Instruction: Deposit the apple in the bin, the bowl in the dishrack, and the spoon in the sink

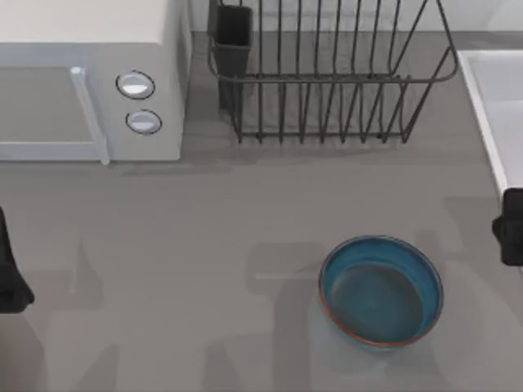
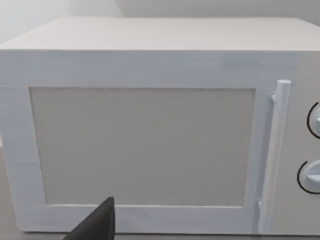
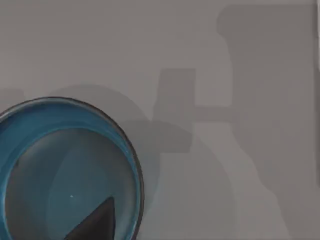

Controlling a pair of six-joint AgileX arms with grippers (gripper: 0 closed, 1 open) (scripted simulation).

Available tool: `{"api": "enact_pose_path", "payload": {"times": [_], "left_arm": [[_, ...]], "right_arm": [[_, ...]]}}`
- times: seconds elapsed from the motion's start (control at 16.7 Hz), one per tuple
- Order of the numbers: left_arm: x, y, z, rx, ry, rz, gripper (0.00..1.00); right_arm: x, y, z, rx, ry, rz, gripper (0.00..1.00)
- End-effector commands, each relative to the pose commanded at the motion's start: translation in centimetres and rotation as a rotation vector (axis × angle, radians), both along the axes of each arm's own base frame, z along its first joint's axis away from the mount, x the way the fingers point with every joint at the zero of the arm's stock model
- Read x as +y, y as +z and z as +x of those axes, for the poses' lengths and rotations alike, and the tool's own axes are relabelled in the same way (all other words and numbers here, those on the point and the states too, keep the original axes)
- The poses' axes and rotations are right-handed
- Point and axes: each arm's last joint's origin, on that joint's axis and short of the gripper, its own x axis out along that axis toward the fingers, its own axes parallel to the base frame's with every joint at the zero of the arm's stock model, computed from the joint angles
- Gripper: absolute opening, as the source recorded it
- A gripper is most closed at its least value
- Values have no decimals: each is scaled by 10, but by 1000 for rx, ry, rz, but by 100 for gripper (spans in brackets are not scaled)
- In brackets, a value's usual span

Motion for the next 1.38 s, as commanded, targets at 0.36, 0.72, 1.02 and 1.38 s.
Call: {"api": "enact_pose_path", "payload": {"times": [0.36,0.72,1.02,1.38], "left_arm": [[0,0,0,0,0,0,100],[0,0,0,0,0,0,100],[0,0,0,0,0,0,100],[0,0,0,0,0,0,100]], "right_arm": [[55,-3,60,445,2,-101,100],[88,-12,86,607,-11,-184,100],[86,-12,86,607,-14,-182,100],[89,-56,90,607,-10,-184,100]]}}
